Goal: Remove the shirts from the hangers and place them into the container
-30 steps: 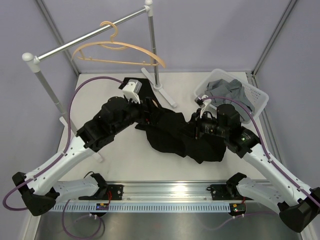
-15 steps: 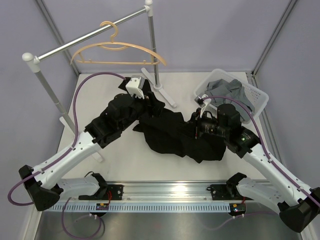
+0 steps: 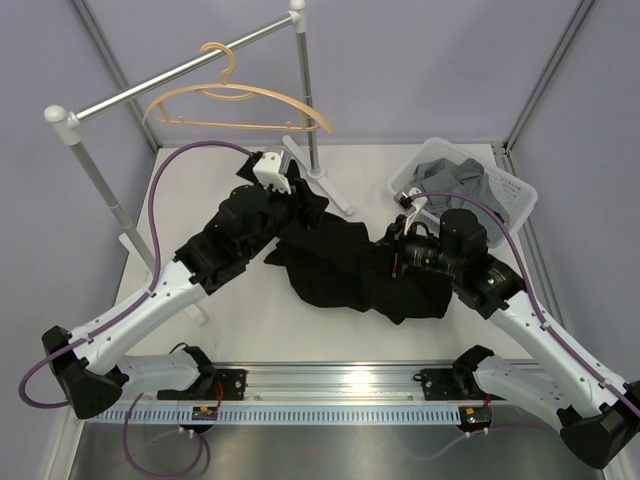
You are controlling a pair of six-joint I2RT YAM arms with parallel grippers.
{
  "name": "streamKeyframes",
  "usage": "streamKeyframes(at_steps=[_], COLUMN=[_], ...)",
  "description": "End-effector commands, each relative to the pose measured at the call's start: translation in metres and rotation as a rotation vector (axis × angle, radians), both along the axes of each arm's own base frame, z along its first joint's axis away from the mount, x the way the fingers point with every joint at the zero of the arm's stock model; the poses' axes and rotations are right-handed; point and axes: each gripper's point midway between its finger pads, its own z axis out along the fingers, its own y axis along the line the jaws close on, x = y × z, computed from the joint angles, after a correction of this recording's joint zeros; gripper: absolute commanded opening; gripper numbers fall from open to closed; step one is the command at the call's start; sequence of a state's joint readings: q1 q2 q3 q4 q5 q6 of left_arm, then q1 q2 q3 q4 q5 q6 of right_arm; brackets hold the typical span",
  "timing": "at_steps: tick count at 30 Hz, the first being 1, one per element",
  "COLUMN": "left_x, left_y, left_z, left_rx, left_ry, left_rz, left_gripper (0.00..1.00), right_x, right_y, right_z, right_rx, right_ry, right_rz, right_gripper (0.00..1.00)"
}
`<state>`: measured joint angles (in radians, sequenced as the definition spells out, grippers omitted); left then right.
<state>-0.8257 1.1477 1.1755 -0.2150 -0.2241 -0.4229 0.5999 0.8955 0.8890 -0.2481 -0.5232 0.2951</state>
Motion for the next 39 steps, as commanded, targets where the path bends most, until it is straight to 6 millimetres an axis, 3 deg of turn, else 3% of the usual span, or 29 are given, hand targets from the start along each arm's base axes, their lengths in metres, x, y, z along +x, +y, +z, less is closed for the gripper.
streamKeyframes(at_steps=[1, 5, 6, 13, 17, 19, 22, 23, 27, 31, 39], left_x=[0.010, 0.010, 0.010, 0.011, 0.010, 0.010, 0.008, 0.008, 0.003, -0.002, -0.021], left_y=[-0.003, -0.006, -0.006, 0.000, 0.008, 0.014, 0.022, 0.024, 0.031, 0.039, 0.044], left_z=[0.020, 0.023, 0.023, 0.031, 0.037, 0.042, 0.050, 0.051, 0.054, 0.049, 0.052], left_rx=[-0.049, -0.060, -0.061, -0.077, -0.039, 0.000, 0.050, 0.062, 0.121, 0.148, 0.129], left_ry=[-0.083, -0.099, -0.102, -0.171, -0.220, -0.249, -0.280, -0.284, -0.316, -0.333, -0.404], left_rz=[0.026, 0.015, 0.015, 0.027, 0.038, 0.046, 0.052, 0.054, 0.043, 0.040, -0.024], left_gripper=[0.55, 0.40, 0.31, 0.00, 0.00, 0.00, 0.00, 0.00, 0.00, 0.00, 0.00], right_x=[-0.014, -0.015, -0.015, -0.015, -0.016, -0.017, -0.017, -0.015, -0.009, -0.001, 0.012], right_y=[0.008, 0.009, 0.009, 0.007, 0.003, -0.002, -0.009, -0.011, -0.017, -0.015, 0.014], right_z=[0.040, 0.037, 0.037, 0.033, 0.037, 0.038, 0.049, 0.059, 0.070, 0.080, 0.059], right_rx=[0.098, 0.106, 0.107, 0.093, 0.068, 0.041, 0.013, 0.010, -0.024, -0.030, -0.076], right_ry=[-0.109, -0.098, -0.099, -0.091, -0.113, -0.116, -0.147, -0.173, -0.188, -0.201, -0.165], right_rz=[0.080, 0.087, 0.088, 0.082, 0.072, 0.058, 0.036, 0.020, -0.015, -0.030, 0.106], right_gripper=[0.00, 0.00, 0.00, 0.00, 0.09, 0.26, 0.44, 0.54, 0.73, 0.80, 0.86])
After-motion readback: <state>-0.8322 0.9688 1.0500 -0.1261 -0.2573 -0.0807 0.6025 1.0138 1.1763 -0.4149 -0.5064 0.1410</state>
